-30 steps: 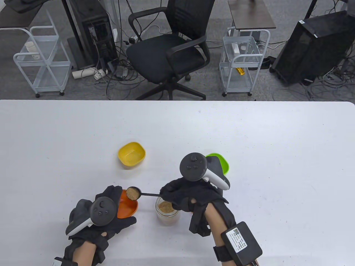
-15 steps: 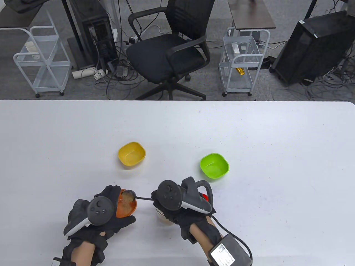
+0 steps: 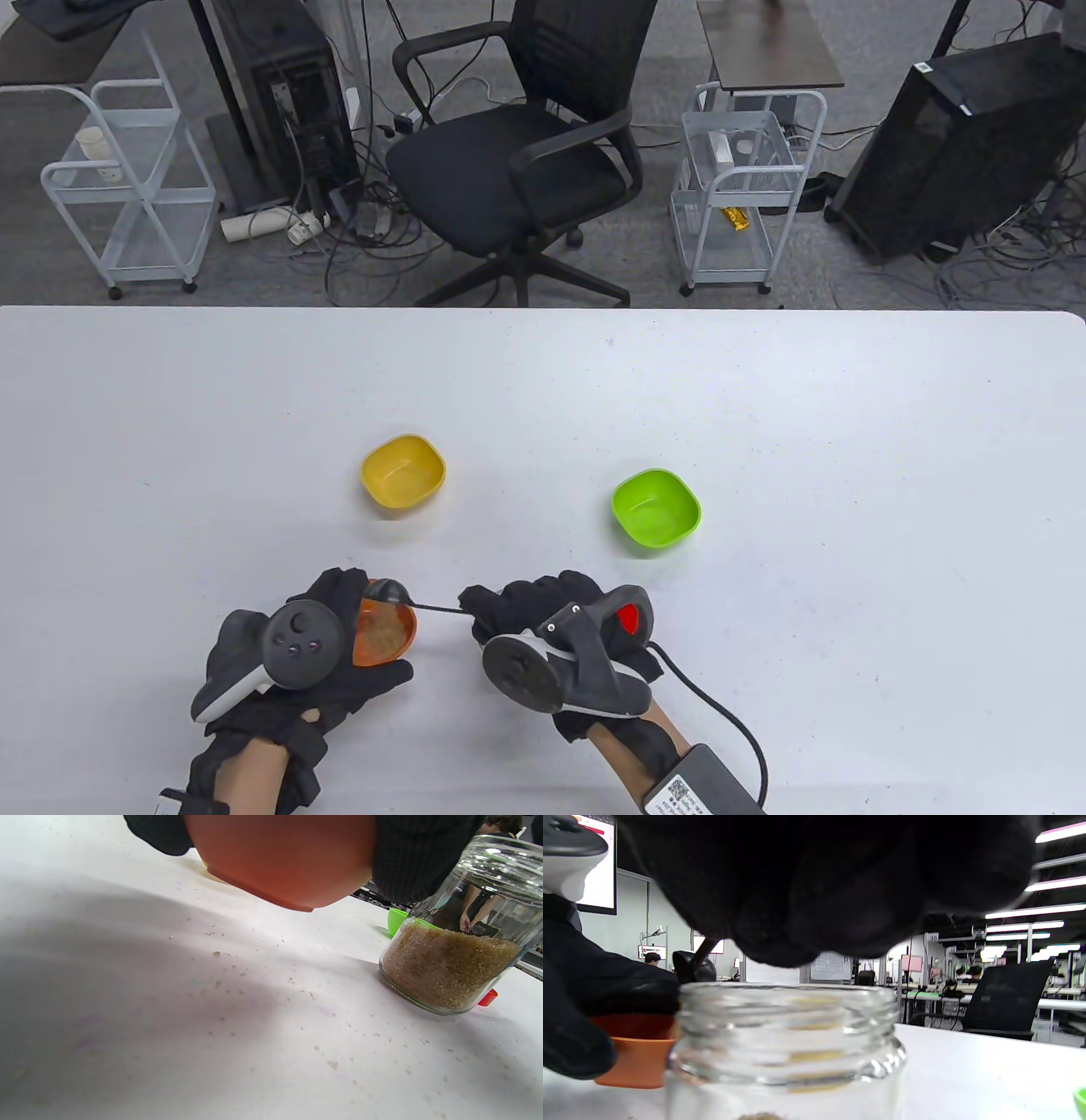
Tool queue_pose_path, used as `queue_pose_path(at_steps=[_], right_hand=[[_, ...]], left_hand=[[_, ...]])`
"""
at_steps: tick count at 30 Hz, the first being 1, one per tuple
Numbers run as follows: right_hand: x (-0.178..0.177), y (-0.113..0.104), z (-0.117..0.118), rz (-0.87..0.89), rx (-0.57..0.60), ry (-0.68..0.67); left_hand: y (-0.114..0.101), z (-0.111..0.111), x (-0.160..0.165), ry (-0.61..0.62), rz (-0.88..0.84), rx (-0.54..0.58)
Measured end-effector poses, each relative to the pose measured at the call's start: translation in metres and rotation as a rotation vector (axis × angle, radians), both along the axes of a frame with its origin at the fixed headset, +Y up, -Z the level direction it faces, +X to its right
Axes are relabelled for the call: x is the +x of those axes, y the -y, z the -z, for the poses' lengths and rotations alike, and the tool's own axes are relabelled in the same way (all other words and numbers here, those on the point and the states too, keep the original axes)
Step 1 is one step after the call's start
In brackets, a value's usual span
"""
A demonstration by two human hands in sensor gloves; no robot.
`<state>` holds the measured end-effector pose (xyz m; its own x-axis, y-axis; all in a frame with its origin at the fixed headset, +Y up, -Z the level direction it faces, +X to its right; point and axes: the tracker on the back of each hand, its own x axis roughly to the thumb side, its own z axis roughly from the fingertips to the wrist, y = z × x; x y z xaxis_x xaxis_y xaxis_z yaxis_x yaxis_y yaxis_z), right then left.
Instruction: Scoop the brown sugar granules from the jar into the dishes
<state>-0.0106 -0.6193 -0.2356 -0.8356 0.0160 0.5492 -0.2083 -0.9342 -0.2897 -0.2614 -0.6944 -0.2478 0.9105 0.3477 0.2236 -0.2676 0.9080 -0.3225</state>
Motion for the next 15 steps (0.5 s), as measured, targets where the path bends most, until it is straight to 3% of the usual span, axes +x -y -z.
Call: queue_pose_path(at_steps=[6, 11, 15], right_hand=[[0.009, -0.001, 0.003, 0.083, -0.035, 0.025], [0.032, -0.007, 0.007, 0.280, -0.190, 0.068], [0.050, -0.009, 0.002, 0.371, -0.243, 0.112]], left_hand=[[0.000, 0.001, -0.003, -0.017, -0.009, -0.002], [0.003, 0.004, -0.004, -0.028, 0.013, -0.024], [0.006, 0.007, -0.004, -0.029, 0.029, -0.051]])
